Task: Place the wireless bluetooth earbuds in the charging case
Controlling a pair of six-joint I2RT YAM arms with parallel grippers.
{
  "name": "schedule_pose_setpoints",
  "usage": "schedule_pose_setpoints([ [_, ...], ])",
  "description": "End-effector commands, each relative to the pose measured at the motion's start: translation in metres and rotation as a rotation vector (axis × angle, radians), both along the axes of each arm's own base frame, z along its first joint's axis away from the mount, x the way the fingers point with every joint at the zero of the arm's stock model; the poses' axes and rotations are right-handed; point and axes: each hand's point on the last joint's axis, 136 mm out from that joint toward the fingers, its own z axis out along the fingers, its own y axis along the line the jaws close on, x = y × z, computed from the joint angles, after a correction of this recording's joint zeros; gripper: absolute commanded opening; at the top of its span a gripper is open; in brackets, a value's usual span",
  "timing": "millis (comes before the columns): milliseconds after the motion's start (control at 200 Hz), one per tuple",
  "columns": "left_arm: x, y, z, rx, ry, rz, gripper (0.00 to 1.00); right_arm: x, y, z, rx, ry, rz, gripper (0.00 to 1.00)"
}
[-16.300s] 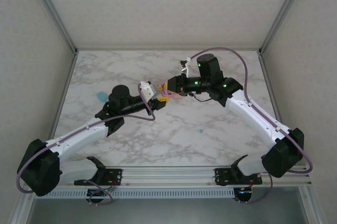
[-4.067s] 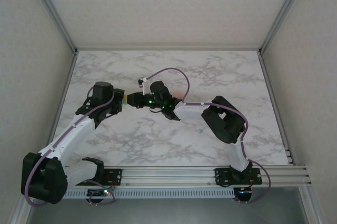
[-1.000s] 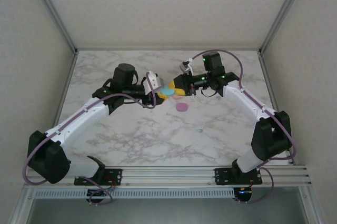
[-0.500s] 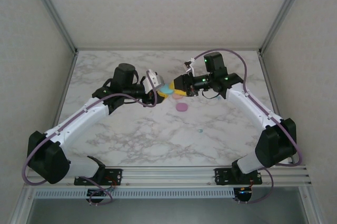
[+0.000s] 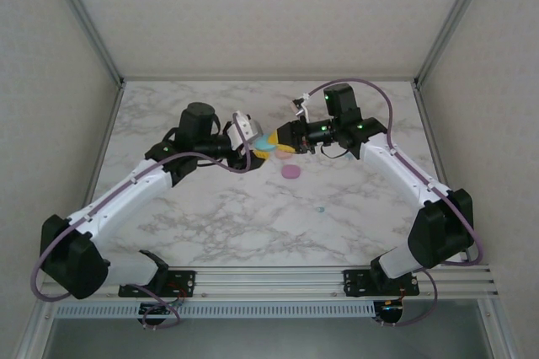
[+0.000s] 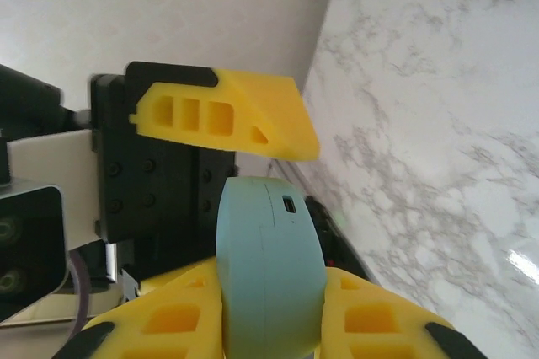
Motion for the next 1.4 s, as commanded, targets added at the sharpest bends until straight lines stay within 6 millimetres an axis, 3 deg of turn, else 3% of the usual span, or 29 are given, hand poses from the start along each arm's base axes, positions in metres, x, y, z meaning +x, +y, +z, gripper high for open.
schedule_pose_setpoints([
  [0,-0.006,0.009,0.02,-0.103,-0.08,-0.031,0.68,-0.003,0.001,0.023,0.124,-0.013,0.066,0.16],
  [200,-0.008,0.015,0.031,-0.196,-0.088,-0.076,0.69,-0.011,0.001,0.038,0.191,-0.004,0.163,0.16],
  [395,-0.008,0.011,0.055,-0.3,-0.117,-0.091,0.68,-0.009,0.002,0.045,0.209,-0.001,0.176,0.16],
  [511,-0.007,0.01,0.056,-0.302,-0.107,-0.096,0.66,-0.007,0.003,0.045,0.209,0.005,0.169,0.16],
  [781,-0.005,0.004,0.048,-0.267,-0.063,-0.107,0.5,-0.001,0.005,0.043,0.208,0.02,0.148,0.19],
  [866,-0.005,0.003,0.05,-0.263,-0.062,-0.102,0.4,0.001,0.006,0.038,0.193,0.032,0.133,0.2],
  [946,-0.002,0.004,0.051,-0.26,-0.061,-0.087,0.38,0.004,0.006,0.031,0.174,0.042,0.117,0.21],
  [1006,-0.003,0.004,0.052,-0.259,-0.064,-0.082,0.38,0.005,0.006,0.025,0.163,0.053,0.108,0.21],
  [1076,-0.004,0.003,0.052,-0.259,-0.064,-0.086,0.5,0.006,0.006,0.023,0.167,0.058,0.101,0.21],
  [1392,-0.007,0.001,0.058,-0.289,-0.067,-0.109,0.51,0.005,0.008,0.036,0.214,0.057,0.13,0.2],
])
